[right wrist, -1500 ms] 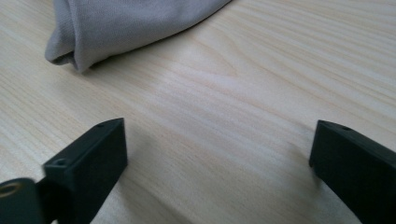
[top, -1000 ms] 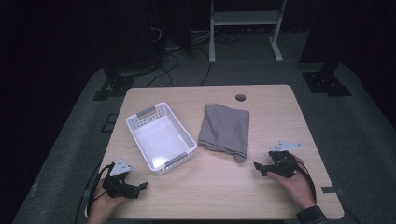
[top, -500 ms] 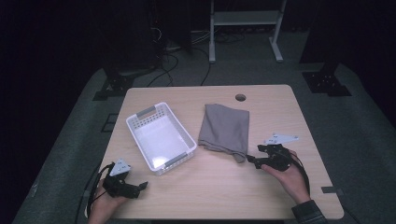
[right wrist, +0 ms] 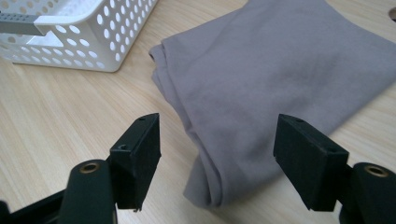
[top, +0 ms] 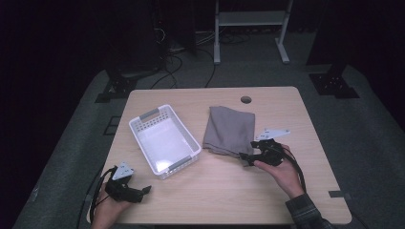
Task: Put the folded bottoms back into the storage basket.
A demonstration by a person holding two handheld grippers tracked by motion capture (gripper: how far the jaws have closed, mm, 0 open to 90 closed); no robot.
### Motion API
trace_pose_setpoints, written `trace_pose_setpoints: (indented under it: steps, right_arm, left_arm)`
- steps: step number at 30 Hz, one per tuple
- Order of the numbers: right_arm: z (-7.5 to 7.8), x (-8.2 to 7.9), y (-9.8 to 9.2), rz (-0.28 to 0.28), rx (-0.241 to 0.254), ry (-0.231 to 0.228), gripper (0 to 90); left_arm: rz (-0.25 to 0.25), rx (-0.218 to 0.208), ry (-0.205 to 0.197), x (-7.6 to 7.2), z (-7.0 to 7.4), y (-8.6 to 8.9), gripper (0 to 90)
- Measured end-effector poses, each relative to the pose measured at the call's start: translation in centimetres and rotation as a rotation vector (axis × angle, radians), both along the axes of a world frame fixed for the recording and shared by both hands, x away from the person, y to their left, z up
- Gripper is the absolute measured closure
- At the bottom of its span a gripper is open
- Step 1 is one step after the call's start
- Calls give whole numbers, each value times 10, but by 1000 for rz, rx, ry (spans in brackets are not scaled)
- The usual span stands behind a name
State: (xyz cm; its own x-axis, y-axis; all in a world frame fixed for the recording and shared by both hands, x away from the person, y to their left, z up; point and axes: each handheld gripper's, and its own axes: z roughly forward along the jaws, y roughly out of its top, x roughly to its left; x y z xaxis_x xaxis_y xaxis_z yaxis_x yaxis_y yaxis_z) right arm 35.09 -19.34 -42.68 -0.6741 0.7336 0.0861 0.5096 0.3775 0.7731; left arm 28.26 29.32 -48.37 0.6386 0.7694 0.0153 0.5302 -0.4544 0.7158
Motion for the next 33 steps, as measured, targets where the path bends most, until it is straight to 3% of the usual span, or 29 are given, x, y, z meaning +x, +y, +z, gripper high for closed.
trace_pose_setpoints:
  steps: [9, 17, 33]
  right_arm:
    - [4, 12, 15, 22, -5, -6, 338]
    - [6, 29, 43, 77, -22, -12, 391]
    - [-6, 62, 97, 147, -64, 41, 418]
  left_arm:
    - [-1, 1, 2, 0, 0, 0, 0]
    - [-1, 0, 0, 0, 0, 0, 0]
    - [-2, 4, 2, 0, 0, 0, 0]
